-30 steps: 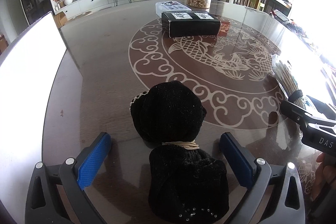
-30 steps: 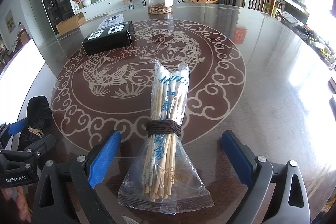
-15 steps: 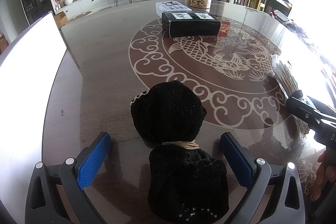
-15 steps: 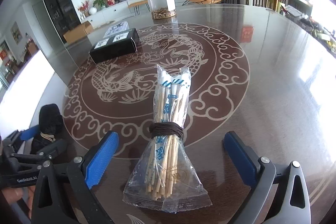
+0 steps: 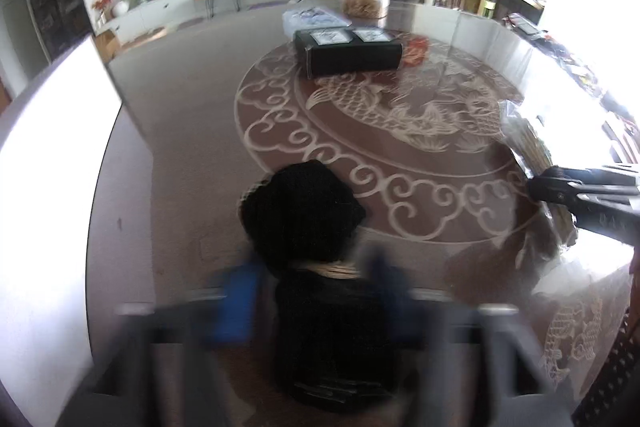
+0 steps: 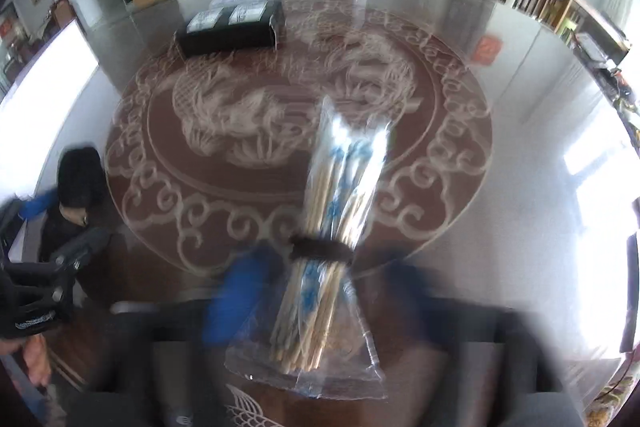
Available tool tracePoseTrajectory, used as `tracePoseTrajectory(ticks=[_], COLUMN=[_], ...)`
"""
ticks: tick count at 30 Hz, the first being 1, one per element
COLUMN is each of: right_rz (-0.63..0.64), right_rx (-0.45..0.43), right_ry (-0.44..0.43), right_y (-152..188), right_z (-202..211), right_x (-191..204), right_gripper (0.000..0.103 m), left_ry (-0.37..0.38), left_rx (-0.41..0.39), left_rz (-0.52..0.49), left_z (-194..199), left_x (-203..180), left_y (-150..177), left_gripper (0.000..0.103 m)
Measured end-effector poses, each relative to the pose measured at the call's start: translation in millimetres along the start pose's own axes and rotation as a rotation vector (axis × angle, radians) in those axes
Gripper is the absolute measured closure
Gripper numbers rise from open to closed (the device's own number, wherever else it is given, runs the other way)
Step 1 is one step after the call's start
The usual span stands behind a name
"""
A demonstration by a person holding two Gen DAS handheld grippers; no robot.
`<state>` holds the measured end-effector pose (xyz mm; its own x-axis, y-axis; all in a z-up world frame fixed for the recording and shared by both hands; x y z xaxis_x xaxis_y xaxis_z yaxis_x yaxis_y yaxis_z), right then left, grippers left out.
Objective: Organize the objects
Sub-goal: 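Carry the stick bag and black fabric into the white box and open both tools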
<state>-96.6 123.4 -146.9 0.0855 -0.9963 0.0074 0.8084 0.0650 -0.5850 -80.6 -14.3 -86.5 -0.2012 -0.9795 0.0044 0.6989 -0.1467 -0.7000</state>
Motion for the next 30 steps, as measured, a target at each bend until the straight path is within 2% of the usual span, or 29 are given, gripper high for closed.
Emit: tracePoseTrajectory(ticks=[4, 6, 9, 12, 14, 16, 18, 21, 23, 24, 25, 26, 27, 28, 30], right_rz=[-0.078, -0.114, -0.147, -0.128, -0.101, -0.061, 0.000, 0.097, 0.186, 0.211, 0.238, 0.263, 0.273, 0.272, 0.242], right_rx=[-0.020, -0.039, -0.061, -0.095, -0.128, -0.164, -0.200, -0.205, -0.188, -0.180, -0.164, -0.130, -0.088, -0.053, -0.041], right_ry=[-0.052, -0.106, -0.178, -0.247, -0.324, -0.404, -0.507, -0.637, -0.729, -0.751, -0.779, -0.815, -0.843, -0.858, -0.867], right_y=[2, 7, 12, 3, -13, -29, -43, -49, -40, -35, -27, -17, -9, -2, 5], right_z=[11, 22, 38, 60, 81, 104, 130, 152, 160, 160, 156, 148, 138, 130, 121], right_x=[-1, 6, 24, 60, 93, 130, 183, 256, 313, 330, 350, 371, 385, 394, 394], right_gripper=[0.074, 0.074, 0.074, 0.074, 0.074, 0.074, 0.074, 0.074, 0.074, 0.073, 0.071, 0.060, 0.050, 0.036, 0.034], left_ry=[0.041, 0.072, 0.135, 0.142, 0.099, 0.013, -0.088, -0.224, -0.307, -0.342, -0.371, -0.393, -0.388, -0.375, -0.362], left_rx=[-0.018, -0.039, -0.088, -0.182, -0.236, -0.267, -0.261, -0.204, -0.112, -0.061, -0.007, 0.055, 0.070, 0.070, 0.034], left_rz=[0.080, 0.115, 0.159, 0.186, 0.199, 0.218, 0.251, 0.336, 0.400, 0.430, 0.467, 0.536, 0.581, 0.619, 0.655], left_z=[17, 35, 76, 132, 164, 192, 211, 229, 230, 228, 226, 221, 220, 220, 224], left_x=[7, 8, 13, 36, 63, 103, 145, 207, 244, 258, 269, 284, 290, 294, 295], left_y=[6, 9, 7, -6, -12, -11, 0, 36, 68, 80, 93, 110, 118, 125, 126], left_gripper=[0.072, 0.072, 0.072, 0.072, 0.072, 0.072, 0.072, 0.072, 0.070, 0.065, 0.054, 0.048, 0.039, 0.038, 0.034])
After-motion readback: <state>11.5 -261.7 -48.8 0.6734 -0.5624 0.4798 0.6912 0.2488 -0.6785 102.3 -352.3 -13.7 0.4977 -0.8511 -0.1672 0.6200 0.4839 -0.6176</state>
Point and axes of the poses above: each gripper's, at about its wrist camera, not at the fingertips, and z roughly against the way its jaws point, x to its left, y to its underside, the point moved 4 cm from there along -z, roughly the way its jaws point, and after that the axes turned 10 degrees about -x, right-handed, at the moved point
